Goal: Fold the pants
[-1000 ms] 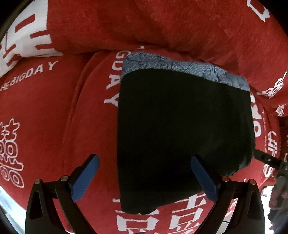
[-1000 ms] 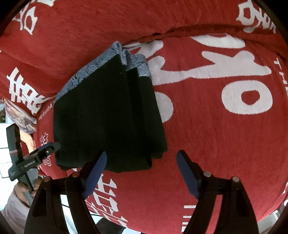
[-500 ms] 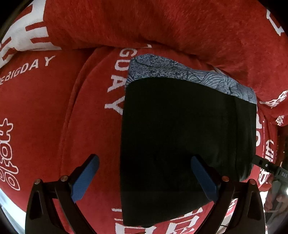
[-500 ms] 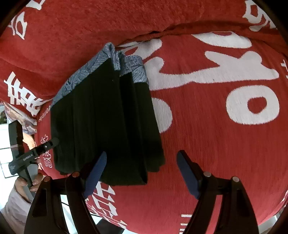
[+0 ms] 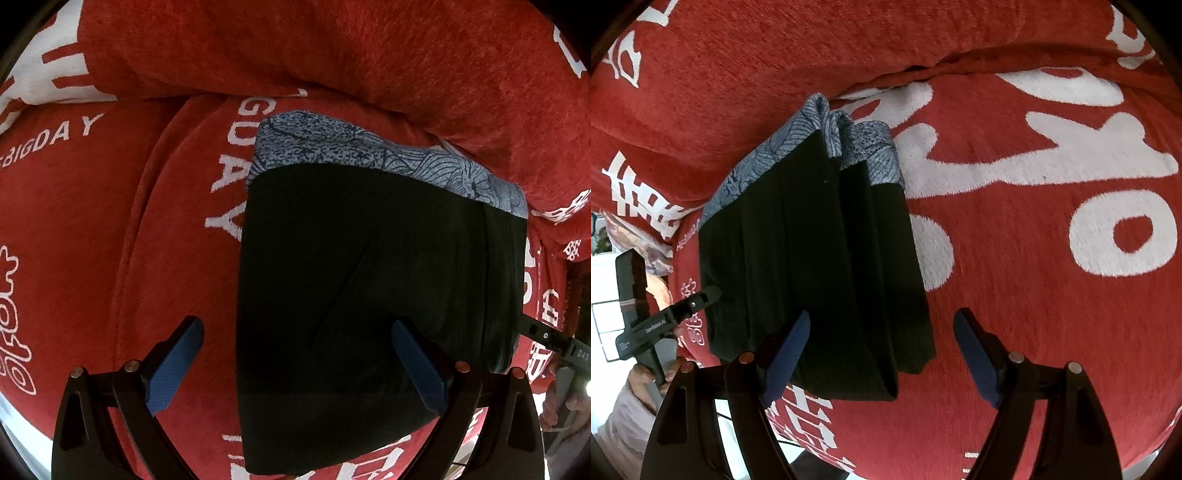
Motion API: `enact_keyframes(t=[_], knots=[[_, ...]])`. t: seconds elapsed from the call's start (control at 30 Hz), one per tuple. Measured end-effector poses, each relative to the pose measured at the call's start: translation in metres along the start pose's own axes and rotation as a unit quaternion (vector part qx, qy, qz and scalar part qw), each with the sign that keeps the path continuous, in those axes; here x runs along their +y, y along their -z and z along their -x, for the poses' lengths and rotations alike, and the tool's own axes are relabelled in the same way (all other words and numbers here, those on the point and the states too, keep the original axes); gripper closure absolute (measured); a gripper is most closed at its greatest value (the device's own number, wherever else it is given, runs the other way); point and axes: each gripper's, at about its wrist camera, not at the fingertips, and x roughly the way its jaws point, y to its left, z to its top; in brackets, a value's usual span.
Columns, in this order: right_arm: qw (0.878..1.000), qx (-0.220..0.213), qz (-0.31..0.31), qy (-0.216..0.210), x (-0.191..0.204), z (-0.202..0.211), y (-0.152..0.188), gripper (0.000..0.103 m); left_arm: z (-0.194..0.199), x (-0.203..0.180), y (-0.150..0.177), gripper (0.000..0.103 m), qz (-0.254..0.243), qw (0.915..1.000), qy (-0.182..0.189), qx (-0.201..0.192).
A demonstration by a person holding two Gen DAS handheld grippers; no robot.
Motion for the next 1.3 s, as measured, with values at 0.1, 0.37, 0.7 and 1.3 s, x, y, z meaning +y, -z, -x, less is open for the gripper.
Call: enact_keyframes(t=[0.1,0.37,0.7,1.3], knots=[[1.0,0.0,0.003,-0.005,-0.001,0.0,-0.003,0.02,-0.004,-0.003,-0.004,0.001,0.0,1.0,0.004,0.002],[0.999,0.004,0.002,-0.037,-0.005,-0.007,-0.013,0.02,-0.018,-0.004,-0.012,0.001,0.004,0.9986,0.05,0.019],[0.993,0.017,0.012,-0.112,-0.018,-0.016,-0.034,0.02,-0.033,-0.004,-0.024,0.001,-0.027,0.9925,0.117,0.025],[0.982,0.014,-0.033,-0.183,-0.035,-0.018,-0.045,0.056,-0.024,-0.024,-0.02,0.028,-0.005,0.9927,0.118,-0.024]])
